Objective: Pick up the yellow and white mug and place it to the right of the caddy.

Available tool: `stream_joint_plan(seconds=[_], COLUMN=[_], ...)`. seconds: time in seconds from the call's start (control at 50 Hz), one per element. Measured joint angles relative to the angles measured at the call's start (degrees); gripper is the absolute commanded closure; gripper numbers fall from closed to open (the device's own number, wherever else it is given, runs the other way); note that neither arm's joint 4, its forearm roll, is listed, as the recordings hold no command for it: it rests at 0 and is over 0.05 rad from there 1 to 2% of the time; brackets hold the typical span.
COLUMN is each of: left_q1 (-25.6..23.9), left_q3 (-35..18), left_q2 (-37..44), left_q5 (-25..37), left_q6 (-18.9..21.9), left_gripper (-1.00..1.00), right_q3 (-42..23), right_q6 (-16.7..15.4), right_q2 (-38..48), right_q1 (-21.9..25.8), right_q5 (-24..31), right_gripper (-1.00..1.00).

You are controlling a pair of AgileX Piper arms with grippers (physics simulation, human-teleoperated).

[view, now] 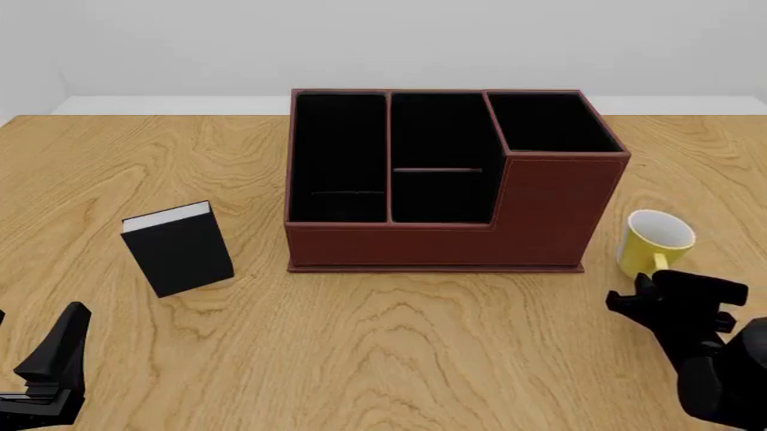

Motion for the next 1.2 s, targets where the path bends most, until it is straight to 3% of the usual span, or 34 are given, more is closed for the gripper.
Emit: stream_joint_plan(seconds=[0.62,0.64,1.2], left_q1=[0.0,0.0,0.0], left_q3=[0.0,0.0,0.0], left_q2=[0.0,0.0,0.0], left_q5=[0.0,0.0,0.0], left_q6=[0.0,0.0,0.0], left_gripper=[-1.0,-1.0,-1.0], right_q3=[-0.59,-0.65,-0.5], right_q6=[0.37,0.4,-0.47], right_q2=[1.56,1.63,2.4], right_q1=[-0.21,-0.22,-1.28], right_q5=[-0.08,-0.08,-0.07], right_gripper=[1.0,-1.0,-1.0])
